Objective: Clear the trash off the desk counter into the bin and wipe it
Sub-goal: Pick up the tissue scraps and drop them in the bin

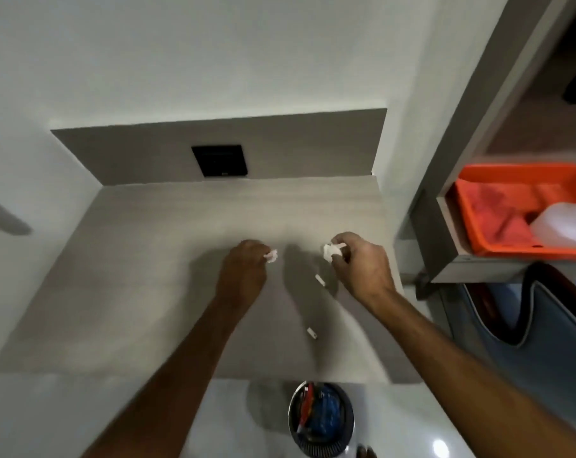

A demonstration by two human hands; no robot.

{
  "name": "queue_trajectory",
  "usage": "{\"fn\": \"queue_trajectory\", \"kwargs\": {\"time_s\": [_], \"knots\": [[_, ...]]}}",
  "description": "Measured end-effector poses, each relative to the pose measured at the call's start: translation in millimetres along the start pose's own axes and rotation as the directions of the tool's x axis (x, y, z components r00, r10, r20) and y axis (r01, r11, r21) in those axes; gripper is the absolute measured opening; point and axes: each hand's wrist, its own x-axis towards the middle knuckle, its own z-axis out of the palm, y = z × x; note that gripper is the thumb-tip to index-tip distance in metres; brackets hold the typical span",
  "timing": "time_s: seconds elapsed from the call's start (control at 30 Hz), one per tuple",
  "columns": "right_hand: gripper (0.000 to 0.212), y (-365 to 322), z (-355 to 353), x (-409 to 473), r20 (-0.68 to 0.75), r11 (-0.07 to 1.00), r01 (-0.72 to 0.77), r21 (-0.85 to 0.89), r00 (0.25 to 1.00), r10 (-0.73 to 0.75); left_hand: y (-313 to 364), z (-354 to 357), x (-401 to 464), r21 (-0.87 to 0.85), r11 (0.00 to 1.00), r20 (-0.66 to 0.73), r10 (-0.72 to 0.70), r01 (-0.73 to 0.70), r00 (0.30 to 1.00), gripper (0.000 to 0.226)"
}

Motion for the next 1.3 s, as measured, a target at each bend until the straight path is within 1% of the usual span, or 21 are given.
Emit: {"fn": "queue_trajectory", "kwargs": {"time_s": [0.03, 0.1, 0.17, 0.2, 0.27, 0.33, 0.4, 0.47, 0.53, 0.57, 0.63, 0.7, 0.77, 0.83, 0.9, 0.93, 1.0, 1.1, 1.13, 1.23, 1.3], "knots": [[0.019, 5, -1, -33, -0.082, 0.992, 0.092, 0.085, 0.993, -0.085, 4, -4, -38, -0.068, 0.998, -0.128, -0.010, 0.001, 0.992, 0.017], [0.022, 15, 6, -105, -0.120, 0.946, 0.251, 0.207, 0.966, -0.230, 16, -8, -123, -0.149, 0.989, -0.222, -0.040, 0.006, 0.974, 0.027], [0.020, 41, 30, -172, -0.080, 0.925, 0.287, 0.250, 0.958, -0.275, 24, 6, -206, -0.147, 0.989, -0.198, -0.022, -0.007, 0.980, 0.038], [0.020, 60, 49, -199, -0.055, 0.933, 0.264, 0.245, 0.964, -0.259, 26, 21, -240, -0.156, 0.988, -0.136, -0.022, 0.000, 0.991, 0.035], [0.022, 100, 93, -235, 0.033, 0.971, 0.112, 0.210, 0.992, -0.122, 25, 58, -291, -0.209, 0.971, 0.046, -0.105, 0.112, 0.993, 0.028], [0.019, 142, 143, -248, 0.161, 0.975, -0.179, 0.133, 0.974, 0.158, 16, 106, -323, -0.224, 0.920, 0.276, -0.257, 0.322, 0.926, 0.022], [0.017, 189, 193, -250, 0.278, 0.913, -0.407, -0.043, 0.872, 0.402, 1, 162, -350, -0.137, 0.847, 0.459, -0.406, 0.514, 0.791, 0.015], [0.022, 229, 233, -244, 0.362, 0.832, -0.528, -0.168, 0.752, 0.550, -11, 211, -363, -0.025, 0.784, 0.545, -0.509, 0.620, 0.666, 0.017], [0.023, 261, 265, -237, 0.412, 0.761, -0.626, -0.172, 0.656, 0.632, -20, 256, -368, 0.050, 0.755, 0.569, -0.560, 0.654, 0.602, 0.017], [0.020, 275, 279, -233, 0.429, 0.740, -0.652, -0.163, 0.629, 0.649, -25, 276, -368, 0.071, 0.745, 0.562, -0.579, 0.664, 0.590, 0.019], [0.013, 299, 301, -225, 0.447, 0.742, -0.648, -0.170, 0.621, 0.644, -36, 313, -363, 0.040, 0.721, 0.557, -0.591, 0.692, 0.583, 0.021], [0.020, 317, 318, -219, 0.459, 0.693, -0.714, -0.103, 0.584, 0.670, -45, 344, -358, -0.021, 0.728, 0.579, -0.550, 0.685, 0.602, 0.025], [0.029, 325, 329, -216, 0.475, 0.643, -0.764, -0.062, 0.544, 0.692, -52, 359, -353, -0.056, 0.735, 0.594, -0.519, 0.675, 0.615, 0.041], [0.020, 325, 332, -215, 0.473, 0.638, -0.767, -0.071, 0.537, 0.698, -55, 362, -352, -0.053, 0.757, 0.592, -0.501, 0.651, 0.631, 0.047], [0.022, 313, 324, -216, 0.429, 0.632, -0.773, -0.051, 0.555, 0.713, -54, 348, -351, -0.038, 0.787, 0.576, -0.486, 0.615, 0.657, 0.044], [0.026, 305, 317, -219, 0.397, 0.644, -0.765, -0.018, 0.586, 0.707, -50, 336, -352, -0.049, 0.790, 0.551, -0.488, 0.611, 0.677, 0.040], [0.029, 281, 294, -229, 0.329, 0.703, -0.706, 0.084, 0.685, 0.650, -39, 299, -349, -0.121, 0.792, 0.468, -0.487, 0.599, 0.737, 0.029], [0.009, 227, 239, -243, 0.225, 0.832, -0.514, 0.207, 0.853, 0.471, -14, 227, -331, -0.266, 0.826, 0.337, -0.403, 0.497, 0.851, 0.018], [0.008, 204, 215, -246, 0.172, 0.856, -0.448, 0.259, 0.893, 0.416, -3, 199, -321, -0.317, 0.836, 0.281, -0.368, 0.447, 0.886, 0.017], [0.011, 130, 140, -242, -0.011, 0.859, -0.249, 0.447, 0.959, 0.283, 26, 117, -283, -0.376, 0.881, 0.072, -0.281, 0.287, 0.957, 0.020], [0.013, 88, 97, -223, -0.129, 0.881, -0.099, 0.463, 0.976, 0.177, 40, 76, -249, -0.381, 0.909, -0.081, -0.214, 0.168, 0.973, 0.022]]}}
